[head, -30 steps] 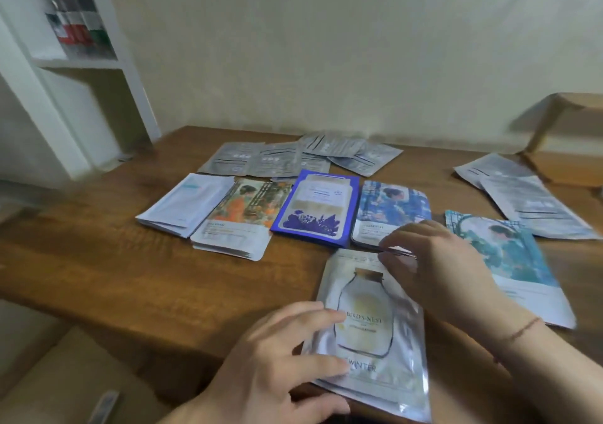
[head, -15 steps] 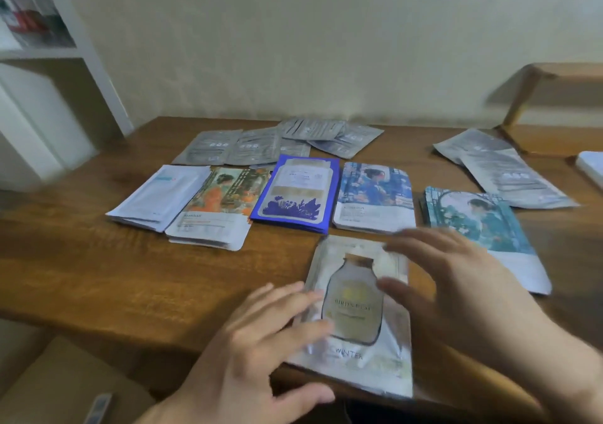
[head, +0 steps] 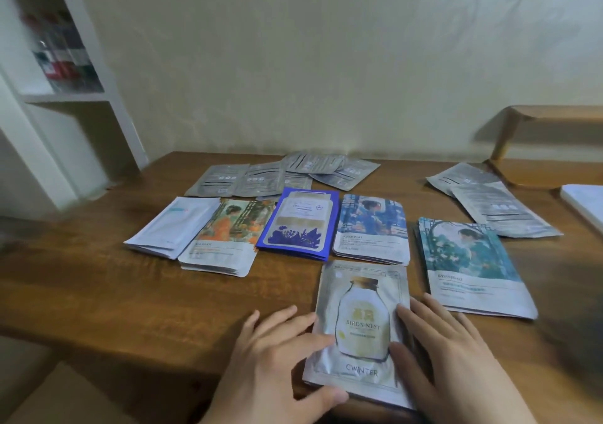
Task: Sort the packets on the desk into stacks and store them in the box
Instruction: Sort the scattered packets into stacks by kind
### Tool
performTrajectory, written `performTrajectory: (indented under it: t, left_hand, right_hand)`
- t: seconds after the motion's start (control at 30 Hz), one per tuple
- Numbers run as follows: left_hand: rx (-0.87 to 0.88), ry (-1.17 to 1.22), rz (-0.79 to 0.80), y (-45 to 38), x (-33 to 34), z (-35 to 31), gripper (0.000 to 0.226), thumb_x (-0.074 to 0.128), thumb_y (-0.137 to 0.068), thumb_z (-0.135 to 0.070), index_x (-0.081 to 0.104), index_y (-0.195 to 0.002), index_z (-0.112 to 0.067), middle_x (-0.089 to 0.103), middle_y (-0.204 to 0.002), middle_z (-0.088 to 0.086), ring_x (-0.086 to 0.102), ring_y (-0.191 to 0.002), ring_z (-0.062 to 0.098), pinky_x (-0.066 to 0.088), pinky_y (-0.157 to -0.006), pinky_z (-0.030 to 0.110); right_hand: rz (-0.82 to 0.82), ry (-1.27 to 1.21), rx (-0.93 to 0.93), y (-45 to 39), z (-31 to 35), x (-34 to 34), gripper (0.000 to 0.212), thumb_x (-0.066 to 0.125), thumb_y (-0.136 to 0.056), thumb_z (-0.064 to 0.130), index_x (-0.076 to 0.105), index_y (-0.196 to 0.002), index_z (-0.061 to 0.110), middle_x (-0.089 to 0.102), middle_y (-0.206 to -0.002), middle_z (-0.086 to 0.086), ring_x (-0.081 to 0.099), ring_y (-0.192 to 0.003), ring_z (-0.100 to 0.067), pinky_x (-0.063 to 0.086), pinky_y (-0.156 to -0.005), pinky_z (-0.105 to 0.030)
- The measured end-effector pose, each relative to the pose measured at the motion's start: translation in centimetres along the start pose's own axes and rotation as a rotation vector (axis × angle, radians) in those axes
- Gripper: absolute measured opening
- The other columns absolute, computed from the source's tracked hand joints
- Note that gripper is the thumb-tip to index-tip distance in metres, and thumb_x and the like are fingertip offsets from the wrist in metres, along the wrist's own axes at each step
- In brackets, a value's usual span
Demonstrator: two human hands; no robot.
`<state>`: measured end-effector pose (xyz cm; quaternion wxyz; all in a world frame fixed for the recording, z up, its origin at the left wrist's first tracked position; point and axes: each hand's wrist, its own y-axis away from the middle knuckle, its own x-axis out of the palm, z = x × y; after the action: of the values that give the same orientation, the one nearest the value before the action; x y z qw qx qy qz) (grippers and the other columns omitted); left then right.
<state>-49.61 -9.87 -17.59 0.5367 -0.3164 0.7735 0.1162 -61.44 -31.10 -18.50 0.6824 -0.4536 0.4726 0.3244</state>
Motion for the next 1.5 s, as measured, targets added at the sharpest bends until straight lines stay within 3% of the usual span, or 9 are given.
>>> performTrajectory:
  t: [0.17,0.33,0.43,0.5,0.53,0.67,0.9,1.23,1.5]
  left_hand:
    - [0.029,-0.048,0.006,0.2,0.8,0.6,0.047,0.023,-0.088,-0.080,0.053,-0.114,-0.056,0.063,-0.120,-0.028,0.058,-0.116,-0.002,0.055,-0.084,0.040]
    - [-0.002,-0.001,0.283,0.6,0.7,1.1,0.056,-0.005,-0.092,-0.070,0.044,-0.118,-0.061,0.046,-0.129,-0.041,0.046,-0.127,-0.007,0.021,-0.111,0.028]
    - [0.102,-0.138,0.311,-0.6,2.5,5.8,0.065,-0.004,-0.102,-0.051,0.060,-0.107,-0.057,0.044,-0.128,-0.034,0.042,-0.106,-0.011,0.030,-0.101,0.023]
    - [0.004,-0.159,0.450,-3.0,-0.2,6.9,0.045,0.009,-0.093,-0.072,0.032,-0.131,-0.069,0.024,-0.145,-0.043,0.036,-0.122,-0.013,0.036,-0.103,0.024]
    - [0.123,-0.130,0.351,-4.1,-2.0,7.6,0.044,0.014,-0.084,-0.083,0.018,-0.127,-0.077,0.013,-0.141,-0.053,0.031,-0.130,-0.011,0.033,-0.112,0.028]
    - [0.217,-0.115,-0.400,-9.9,-10.7,7.9,0.047,0.047,-0.089,-0.066,0.062,-0.124,-0.039,0.058,-0.130,-0.023,0.052,-0.120,-0.003,0.046,-0.102,0.027]
    - [-0.533,-0.193,-0.017,-23.2,-17.1,23.2,0.044,0.065,-0.090,-0.041,0.060,-0.131,-0.024,0.057,-0.137,-0.001,0.050,-0.125,0.019,0.039,-0.098,0.030]
    - [-0.546,-0.026,-0.018,-23.9,-14.8,31.3,0.036,0.053,-0.093,-0.008,0.070,-0.117,-0.027,0.064,-0.127,-0.004,0.060,-0.114,0.018,0.054,-0.094,0.034]
    - [-0.588,0.347,-0.346,-22.0,-14.6,31.6,0.032,0.058,-0.094,-0.010,0.067,-0.120,-0.026,0.066,-0.125,-0.005,0.059,-0.111,0.009,0.048,-0.096,0.028]
  right_hand:
    - [-0.011,-0.281,-0.060,0.4,0.3,-0.4,0.069,0.028,-0.092,0.070,0.070,-0.114,0.020,0.060,-0.134,-0.011,0.059,-0.119,-0.019,0.052,-0.092,-0.028]
    - [0.094,-0.368,-0.265,-0.2,0.8,3.1,0.039,0.020,-0.097,0.060,0.047,-0.122,0.046,0.025,-0.150,0.030,0.014,-0.144,0.009,0.014,-0.111,-0.016]
    - [0.096,-0.395,-0.413,-0.9,-0.2,6.6,0.038,0.017,-0.098,0.063,0.040,-0.125,0.051,0.008,-0.153,0.037,0.051,-0.125,0.005,0.007,-0.113,-0.005]
    - [-0.108,-0.300,-0.428,-4.9,0.4,3.4,0.038,0.020,-0.100,0.061,0.031,-0.136,0.054,0.016,-0.152,0.036,0.048,-0.125,0.010,0.010,-0.110,-0.002]
    - [-0.200,-0.279,-0.471,-7.6,0.8,1.0,0.041,0.025,-0.098,0.062,0.029,-0.138,0.055,0.030,-0.147,0.036,0.044,-0.124,0.013,0.016,-0.108,-0.002]
    - [-0.156,-0.366,-0.417,-16.6,6.0,-5.8,0.039,0.052,-0.081,0.071,0.062,-0.111,0.047,0.058,-0.099,0.038,0.060,-0.088,0.007,0.053,-0.067,-0.016]
    - [0.196,-0.143,-0.501,-34.8,15.5,2.2,0.039,0.061,-0.089,0.045,0.060,-0.125,0.030,0.064,-0.125,0.004,0.061,-0.112,-0.019,0.051,-0.093,-0.036]
    - [0.328,0.115,-0.777,-41.0,24.2,10.2,0.043,0.053,-0.090,0.057,0.062,-0.111,0.021,0.064,-0.113,-0.009,0.059,-0.095,-0.029,0.043,-0.069,-0.033]
    - [0.126,0.439,-1.055,-40.4,26.4,9.6,0.025,0.046,-0.100,0.021,0.060,-0.118,0.011,0.066,-0.114,-0.014,0.063,-0.102,-0.033,0.047,-0.069,-0.037]
